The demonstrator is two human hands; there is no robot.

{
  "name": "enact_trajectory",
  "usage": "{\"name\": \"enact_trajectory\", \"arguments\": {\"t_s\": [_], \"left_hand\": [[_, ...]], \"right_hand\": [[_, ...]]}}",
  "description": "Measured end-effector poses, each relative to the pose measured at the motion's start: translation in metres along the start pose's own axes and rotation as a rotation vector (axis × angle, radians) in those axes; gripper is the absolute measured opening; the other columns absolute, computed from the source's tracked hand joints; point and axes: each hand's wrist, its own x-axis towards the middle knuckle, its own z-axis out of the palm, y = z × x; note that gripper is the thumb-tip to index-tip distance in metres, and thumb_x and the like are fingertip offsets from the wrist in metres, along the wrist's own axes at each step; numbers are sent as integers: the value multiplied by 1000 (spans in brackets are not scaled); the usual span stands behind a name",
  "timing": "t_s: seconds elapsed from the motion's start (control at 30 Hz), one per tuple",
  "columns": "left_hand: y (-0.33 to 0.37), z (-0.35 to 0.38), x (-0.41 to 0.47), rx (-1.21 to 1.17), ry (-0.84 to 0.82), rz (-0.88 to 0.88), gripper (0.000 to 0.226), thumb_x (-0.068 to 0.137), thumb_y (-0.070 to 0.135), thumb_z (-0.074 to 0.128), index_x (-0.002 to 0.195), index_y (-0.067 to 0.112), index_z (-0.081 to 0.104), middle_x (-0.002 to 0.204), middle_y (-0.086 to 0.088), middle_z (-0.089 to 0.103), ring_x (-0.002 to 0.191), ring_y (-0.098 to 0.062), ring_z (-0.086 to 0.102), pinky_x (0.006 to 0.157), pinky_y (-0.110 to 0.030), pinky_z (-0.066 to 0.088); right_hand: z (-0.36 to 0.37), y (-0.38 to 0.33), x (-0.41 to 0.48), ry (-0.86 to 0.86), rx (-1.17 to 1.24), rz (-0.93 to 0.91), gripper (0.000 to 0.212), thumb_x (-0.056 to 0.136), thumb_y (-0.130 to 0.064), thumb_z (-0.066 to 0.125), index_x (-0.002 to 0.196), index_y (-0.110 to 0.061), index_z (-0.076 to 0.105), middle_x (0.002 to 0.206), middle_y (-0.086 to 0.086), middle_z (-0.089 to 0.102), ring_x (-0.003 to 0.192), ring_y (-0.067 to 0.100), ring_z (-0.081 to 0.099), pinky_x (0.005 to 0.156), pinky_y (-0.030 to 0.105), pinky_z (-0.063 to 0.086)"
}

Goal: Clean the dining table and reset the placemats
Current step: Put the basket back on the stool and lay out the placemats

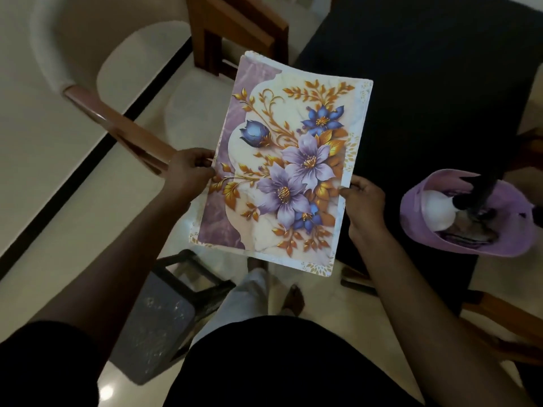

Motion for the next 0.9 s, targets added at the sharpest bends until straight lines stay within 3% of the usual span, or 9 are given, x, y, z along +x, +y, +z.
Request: {"name": "enact_trajectory", "arguments": {"t_s": [0.1,0.23,0.37,0.47,0.63,0.73,0.8,0.9], "left_hand": [[18,18,40,51,-42,30,38,86,-10,59,95,21,79,90,-9,80,66,-17,76,53,-25,58],[27,33,89,113,-107,51,36,82,-8,65,104,15,82,86,-4,81,77,-24,79,77,-40,66],[36,47,121,159,-177,28,36,82,-8,68,93,25,80,86,-6,81,80,-27,80,79,-43,67],[41,57,135,173,-216,10,33,81,-7,69,100,17,81,92,-13,81,88,-37,80,81,-46,66],[37,72,150,240,-226,-17,32,82,-4,71,106,15,81,95,-10,81,87,-32,80,85,-55,65],[31,79,154,260,-220,-58,36,83,1,75,117,12,77,105,-11,80,93,-31,80,89,-56,64],[30,85,148,272,-168,-83,52,79,12,80,130,11,70,117,-12,77,101,-30,77,94,-54,63],[45,101,114,337,-65,22,56,82,16,82,135,7,64,129,-12,70,113,-26,70,96,-38,58]], "right_hand": [[0,-1,31,77,-77,-15,26,91,7,67,110,-9,76,99,9,77,81,19,73,76,36,62],[7,2,66,161,-141,-9,26,87,5,72,105,-14,78,88,1,77,79,19,74,80,42,65],[12,6,91,234,-195,18,26,82,1,77,101,-17,80,88,0,78,81,21,77,82,47,65],[11,6,100,263,-196,45,26,81,-2,78,96,-23,80,88,-2,78,80,19,77,80,44,65],[5,13,109,273,-235,63,27,84,-5,79,107,-18,80,95,-3,78,84,16,76,81,41,65],[-1,18,109,245,-274,61,33,86,-9,77,118,-17,76,104,-3,77,92,15,75,86,43,64],[-5,16,102,196,-271,55,43,89,-11,75,131,-15,69,113,-5,72,98,13,72,88,40,63],[-14,10,74,87,-242,10,40,93,-13,71,132,-19,65,116,-11,69,101,6,70,91,37,61]]}}
